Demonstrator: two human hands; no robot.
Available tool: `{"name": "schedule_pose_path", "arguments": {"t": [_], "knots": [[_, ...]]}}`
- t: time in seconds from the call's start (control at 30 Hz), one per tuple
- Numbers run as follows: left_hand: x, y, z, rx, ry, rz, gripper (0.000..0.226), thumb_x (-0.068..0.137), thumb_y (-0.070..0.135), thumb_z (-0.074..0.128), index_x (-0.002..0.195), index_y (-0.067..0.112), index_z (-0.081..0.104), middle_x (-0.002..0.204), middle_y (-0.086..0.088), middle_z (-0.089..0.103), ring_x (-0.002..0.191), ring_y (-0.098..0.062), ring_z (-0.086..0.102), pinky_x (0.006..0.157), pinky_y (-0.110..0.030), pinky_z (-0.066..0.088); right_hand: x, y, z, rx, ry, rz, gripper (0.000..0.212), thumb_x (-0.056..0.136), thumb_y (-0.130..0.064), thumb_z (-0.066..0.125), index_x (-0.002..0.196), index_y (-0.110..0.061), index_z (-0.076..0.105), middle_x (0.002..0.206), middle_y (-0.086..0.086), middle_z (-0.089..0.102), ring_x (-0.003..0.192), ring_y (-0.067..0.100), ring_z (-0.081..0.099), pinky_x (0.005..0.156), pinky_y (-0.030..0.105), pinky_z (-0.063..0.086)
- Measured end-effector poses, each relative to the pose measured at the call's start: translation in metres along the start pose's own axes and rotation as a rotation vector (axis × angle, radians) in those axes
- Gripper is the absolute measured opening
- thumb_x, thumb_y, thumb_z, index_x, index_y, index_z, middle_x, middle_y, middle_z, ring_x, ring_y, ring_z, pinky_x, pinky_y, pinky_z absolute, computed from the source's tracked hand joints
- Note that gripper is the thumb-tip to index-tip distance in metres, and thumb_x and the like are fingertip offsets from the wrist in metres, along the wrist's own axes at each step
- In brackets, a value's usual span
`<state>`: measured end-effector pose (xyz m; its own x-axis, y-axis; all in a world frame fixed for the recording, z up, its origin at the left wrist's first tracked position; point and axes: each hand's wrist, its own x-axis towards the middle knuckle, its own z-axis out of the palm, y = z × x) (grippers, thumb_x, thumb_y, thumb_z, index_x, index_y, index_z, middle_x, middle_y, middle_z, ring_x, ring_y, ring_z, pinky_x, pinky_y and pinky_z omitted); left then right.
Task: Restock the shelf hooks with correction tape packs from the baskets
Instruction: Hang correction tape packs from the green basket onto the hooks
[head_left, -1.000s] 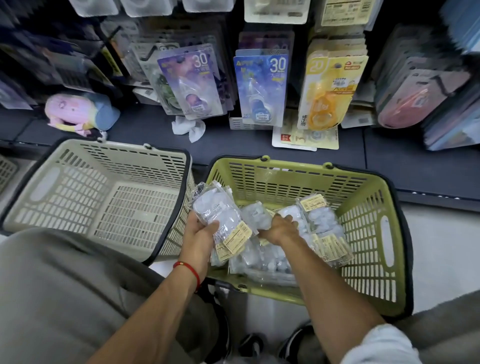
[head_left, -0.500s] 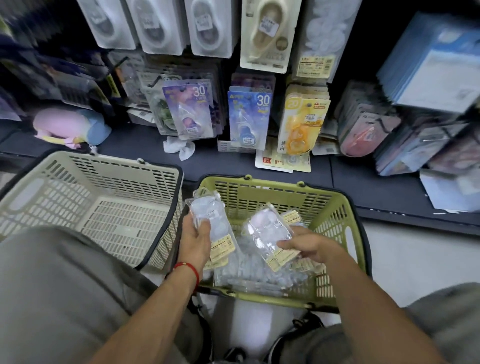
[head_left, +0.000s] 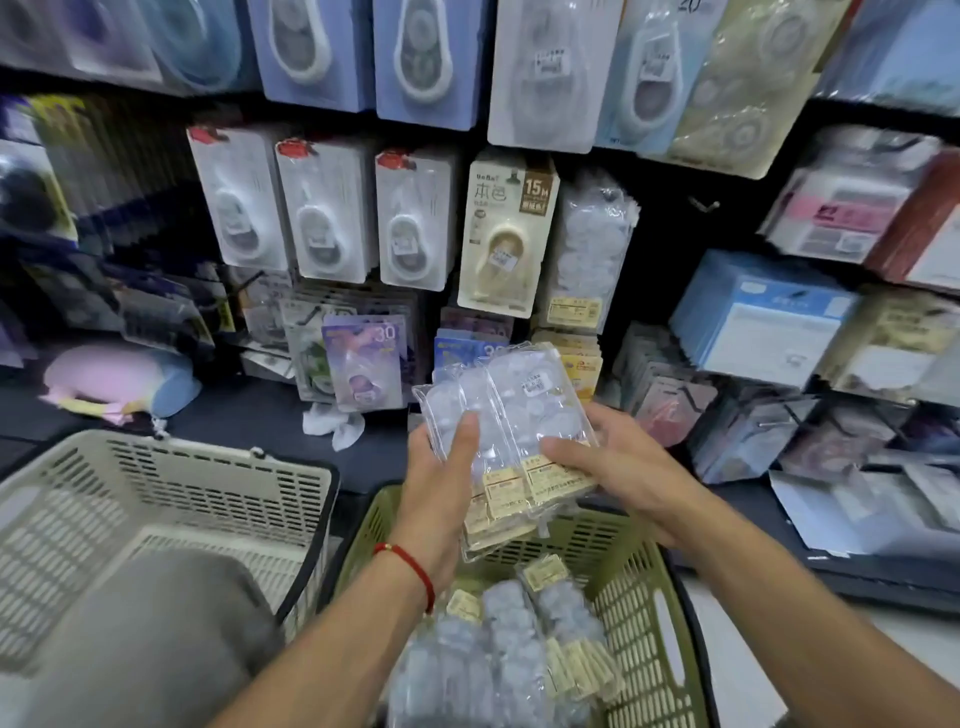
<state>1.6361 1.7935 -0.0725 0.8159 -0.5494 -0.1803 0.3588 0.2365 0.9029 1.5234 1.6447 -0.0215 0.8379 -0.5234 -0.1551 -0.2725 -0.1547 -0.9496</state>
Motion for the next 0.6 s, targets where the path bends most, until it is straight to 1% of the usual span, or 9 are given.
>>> {"name": "schedule_pose_path", "arguments": {"t": [0.07,0.13,0.2,0.23,0.3,0.37,0.43,0.53,0.6], "knots": [[0.012,0.023,0.008,0.117,-0.070,0.097,0.041,0.093,0.043,0.075,0.128,0.039,0.054,0.122,0.015,0.075,0.106,-0.003,0.073,0.095,-0.037,0.057,0.007,-0.019,0.001,-0.051,0.069,-0.092,0.044,0.084,-0.040,0.081,0.125,-0.028,0.069,0.115,-0.008,0.079,0.107,0.018,0.076,0.104,0.051,0.055],[0.027,0.044,0.015,0.231,-0.087,0.176,0.040,0.093,0.042,0.077,0.122,0.044,0.048,0.115,0.035,0.066,0.097,0.019,0.063,0.087,-0.022,0.049,0.017,-0.032,-0.005,-0.083,0.151,-0.160,0.050,0.074,-0.054,0.076,0.120,-0.035,0.067,0.113,-0.014,0.078,0.107,0.013,0.074,0.101,0.049,0.055],[0.041,0.066,0.020,0.343,-0.092,0.253,0.046,0.096,0.041,0.074,0.125,0.045,0.039,0.106,0.046,0.057,0.092,0.031,0.054,0.079,-0.015,0.041,0.028,-0.042,-0.017,-0.094,0.264,-0.230,0.037,0.071,-0.058,0.068,0.105,-0.043,0.063,0.104,-0.019,0.075,0.103,0.012,0.072,0.095,0.046,0.057],[0.047,0.076,0.023,0.382,-0.090,0.297,0.048,0.096,0.039,0.073,0.131,0.041,0.039,0.112,0.042,0.058,0.099,0.028,0.055,0.082,-0.016,0.043,0.032,-0.045,-0.024,-0.084,0.312,-0.267,0.031,0.072,-0.059,0.065,0.099,-0.046,0.062,0.099,-0.019,0.074,0.100,0.013,0.071,0.090,0.046,0.057],[0.061,0.092,0.025,0.460,-0.064,0.386,0.051,0.096,0.037,0.073,0.136,0.030,0.042,0.124,0.029,0.057,0.112,0.013,0.056,0.099,-0.027,0.045,0.040,-0.048,-0.034,0.004,0.389,-0.327,0.025,0.073,-0.058,0.064,0.095,-0.047,0.064,0.097,-0.012,0.074,0.097,0.021,0.072,0.090,0.053,0.057],[0.071,0.100,0.025,0.480,-0.038,0.441,0.051,0.096,0.035,0.073,0.136,0.025,0.044,0.125,0.025,0.058,0.111,0.010,0.057,0.106,-0.032,0.045,0.046,-0.046,-0.039,0.084,0.432,-0.365,0.023,0.075,-0.054,0.065,0.094,-0.041,0.066,0.098,0.002,0.074,0.098,0.034,0.071,0.091,0.060,0.055],[0.077,0.099,0.023,0.453,-0.022,0.456,0.052,0.096,0.034,0.073,0.139,0.024,0.045,0.127,0.014,0.065,0.115,-0.005,0.064,0.109,-0.040,0.050,0.053,-0.045,-0.041,0.104,0.460,-0.380,0.028,0.078,-0.054,0.065,0.096,-0.032,0.065,0.100,0.012,0.072,0.099,0.041,0.069,0.090,0.062,0.055],[0.080,0.093,0.020,0.397,-0.004,0.438,0.053,0.096,0.034,0.074,0.141,0.028,0.046,0.126,0.014,0.067,0.114,-0.007,0.067,0.105,-0.042,0.054,0.063,-0.047,-0.041,0.123,0.454,-0.363,0.030,0.079,-0.057,0.063,0.094,-0.031,0.065,0.096,0.008,0.072,0.088,0.024,0.070,0.085,0.054,0.056],[0.082,0.089,0.019,0.384,0.018,0.431,0.051,0.095,0.032,0.074,0.139,0.030,0.048,0.123,0.015,0.068,0.110,-0.004,0.068,0.103,-0.041,0.055,0.069,-0.048,-0.040,0.140,0.441,-0.351,0.035,0.079,-0.058,0.063,0.096,-0.027,0.063,0.106,0.020,0.068,0.087,0.021,0.064,0.090,0.057,0.055]]}}
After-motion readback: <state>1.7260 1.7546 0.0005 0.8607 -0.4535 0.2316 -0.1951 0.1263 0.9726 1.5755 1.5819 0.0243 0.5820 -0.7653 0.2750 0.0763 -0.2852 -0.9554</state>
